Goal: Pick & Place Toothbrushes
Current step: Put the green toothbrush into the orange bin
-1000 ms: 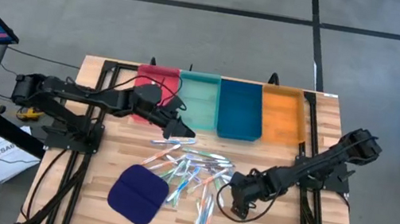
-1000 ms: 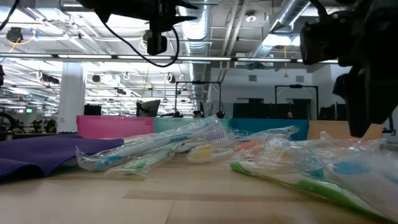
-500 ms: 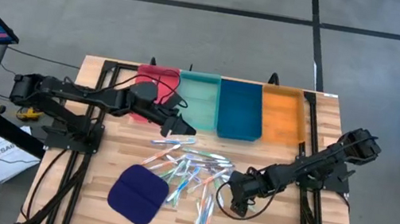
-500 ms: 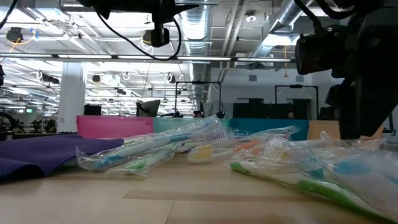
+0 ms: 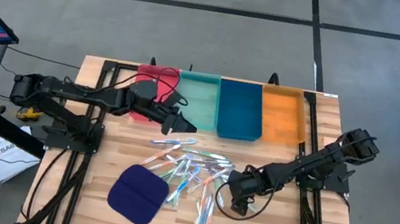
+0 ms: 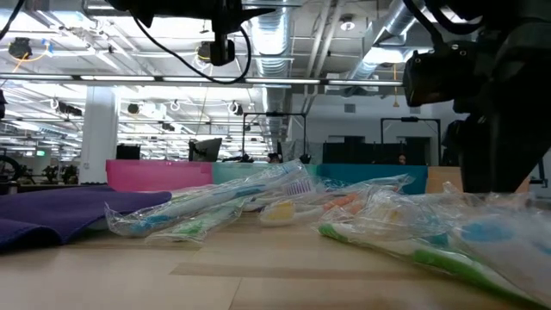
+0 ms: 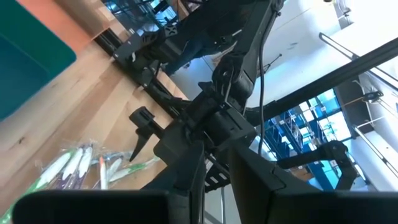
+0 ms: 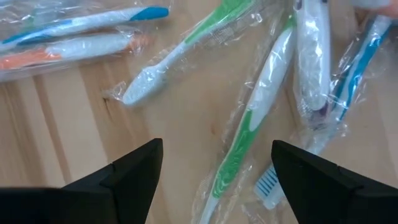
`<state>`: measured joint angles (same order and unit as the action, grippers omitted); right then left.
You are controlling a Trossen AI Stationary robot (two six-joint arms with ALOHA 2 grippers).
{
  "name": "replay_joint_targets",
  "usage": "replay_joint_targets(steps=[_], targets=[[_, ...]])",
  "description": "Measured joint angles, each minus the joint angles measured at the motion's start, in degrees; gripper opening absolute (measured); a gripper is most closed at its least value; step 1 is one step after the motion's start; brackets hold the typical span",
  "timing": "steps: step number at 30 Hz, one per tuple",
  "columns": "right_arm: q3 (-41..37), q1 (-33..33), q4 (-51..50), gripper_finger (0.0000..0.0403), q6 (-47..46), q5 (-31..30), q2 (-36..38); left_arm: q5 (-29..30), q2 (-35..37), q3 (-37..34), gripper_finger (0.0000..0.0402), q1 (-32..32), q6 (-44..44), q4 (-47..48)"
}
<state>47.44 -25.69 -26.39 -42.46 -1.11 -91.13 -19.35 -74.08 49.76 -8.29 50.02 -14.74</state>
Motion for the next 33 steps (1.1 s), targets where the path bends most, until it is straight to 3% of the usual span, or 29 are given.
replay_joint_targets(steps=[17,33], targets=[[0.0,0.7,1.6,0.0292,2.3,1.1,-1.8,0.4,0.0,0.0,0.0067,0.0,0.4,-1.0],[-3.4,1.3,3.6,0.0222,-2.0,-0.1,-1.8,1.0,0.0,0.0,0.0067,0.0,0.5,-2.2]])
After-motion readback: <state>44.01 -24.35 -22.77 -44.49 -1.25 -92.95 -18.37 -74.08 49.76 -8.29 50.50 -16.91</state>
